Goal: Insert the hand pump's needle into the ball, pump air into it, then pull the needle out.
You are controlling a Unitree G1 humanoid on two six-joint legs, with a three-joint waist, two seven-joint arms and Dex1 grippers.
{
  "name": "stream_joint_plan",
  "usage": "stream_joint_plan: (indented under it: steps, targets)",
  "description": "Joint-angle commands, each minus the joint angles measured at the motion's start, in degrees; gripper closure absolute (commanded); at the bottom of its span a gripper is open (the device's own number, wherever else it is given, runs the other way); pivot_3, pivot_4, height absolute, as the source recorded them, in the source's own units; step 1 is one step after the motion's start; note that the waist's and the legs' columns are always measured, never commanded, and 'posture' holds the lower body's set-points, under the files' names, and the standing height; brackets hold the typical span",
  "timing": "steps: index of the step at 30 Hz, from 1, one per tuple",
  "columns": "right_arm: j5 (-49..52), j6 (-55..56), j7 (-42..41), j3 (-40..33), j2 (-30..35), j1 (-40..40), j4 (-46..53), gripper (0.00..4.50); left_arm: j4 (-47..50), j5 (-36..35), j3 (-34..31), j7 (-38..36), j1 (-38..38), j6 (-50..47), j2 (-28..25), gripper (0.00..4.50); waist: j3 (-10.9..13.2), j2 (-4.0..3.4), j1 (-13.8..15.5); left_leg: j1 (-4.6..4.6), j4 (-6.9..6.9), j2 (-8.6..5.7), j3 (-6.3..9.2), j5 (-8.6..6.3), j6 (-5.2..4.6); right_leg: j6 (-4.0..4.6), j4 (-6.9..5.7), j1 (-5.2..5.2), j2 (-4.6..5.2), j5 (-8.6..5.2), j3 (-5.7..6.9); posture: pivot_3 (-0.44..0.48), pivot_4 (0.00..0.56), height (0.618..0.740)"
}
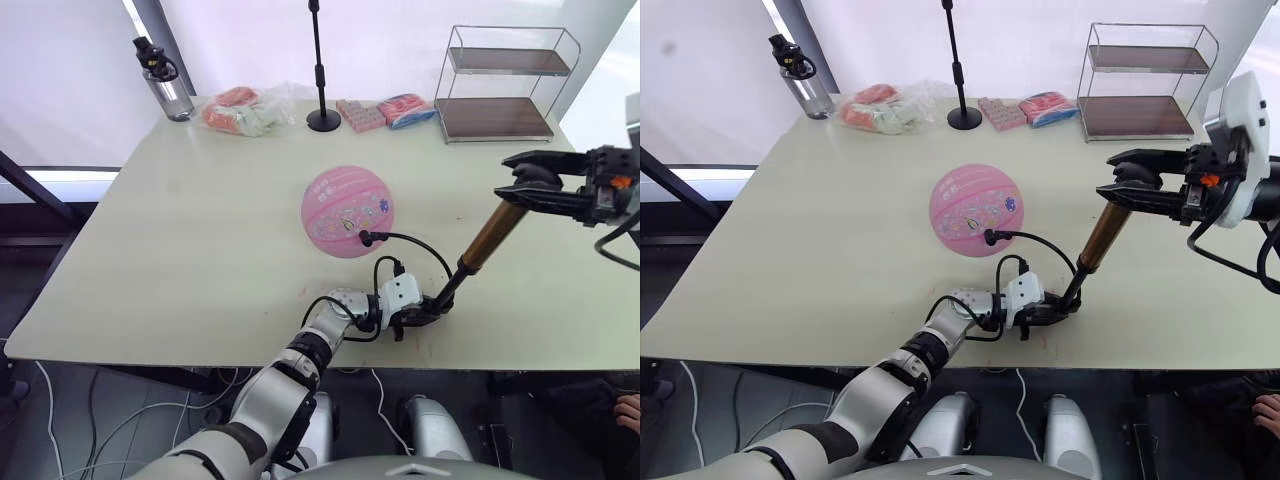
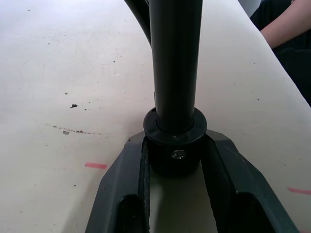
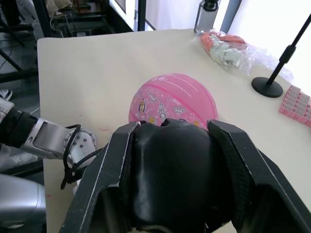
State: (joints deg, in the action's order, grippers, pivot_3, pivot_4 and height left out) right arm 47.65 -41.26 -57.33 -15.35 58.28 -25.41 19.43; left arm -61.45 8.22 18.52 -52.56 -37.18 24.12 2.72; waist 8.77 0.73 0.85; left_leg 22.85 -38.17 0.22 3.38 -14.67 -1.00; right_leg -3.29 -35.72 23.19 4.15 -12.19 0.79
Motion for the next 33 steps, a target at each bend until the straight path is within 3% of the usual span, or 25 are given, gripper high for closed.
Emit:
stream_joint_plan:
  steps: [1,9,16,23,33]
  targets:
    - [-2.9,1.7,1.7,3.8,-3.6,4.8,2.7,2.67,-4.2,2.2,1.1,0.3,2.4,-2.4,-1.2,3.43,-0.1,0.05,0.0,-0.03,0.0,0.03,0.0,0.0,0.0,0.0,0.0,-0.01,-0.03,0.0,0.0,0.0,0.15,0.731]
    - [-18.0,16.0,2.2,14.0,-11.8,14.0,-3.8,2.67,-4.2,2.3,1.2,0.5,2.3,-2.4,-1.2,3.43,-0.4,0.21,-0.1,-0.16,0.01,0.09,0.01,0.0,0.0,0.01,-0.01,-0.09,-0.1,0.0,0.01,0.0,0.15,0.731]
    - [-25.7,26.2,4.2,17.9,-17.9,17.8,-8.8,2.67,-4.2,2.4,1.1,0.6,2.2,-2.4,-1.2,3.43,-0.6,0.41,-0.2,-0.28,0.01,0.11,0.01,0.0,0.0,0.01,-0.03,-0.18,-0.12,0.0,0.01,0.0,0.15,0.731]
    - [-20.5,22.4,1.9,13.2,-14.6,13.8,-3.9,2.67,-4.4,2.4,1.0,0.6,2.1,-2.3,-1.2,3.43,-0.5,0.31,-0.1,-0.42,0.02,0.12,0.03,0.0,0.01,0.02,-0.03,-0.34,-0.1,-0.01,0.02,0.0,0.15,0.731]
    - [-4.5,7.5,-1.7,-0.2,-3.6,3.1,-0.6,2.67,-7.0,3.6,1.6,2.7,3.3,-0.9,-0.9,3.43,-0.1,-0.02,0.2,0.02,0.0,-0.05,0.04,0.0,0.0,0.02,0.0,-0.02,0.01,0.0,0.0,0.0,0.15,0.731]
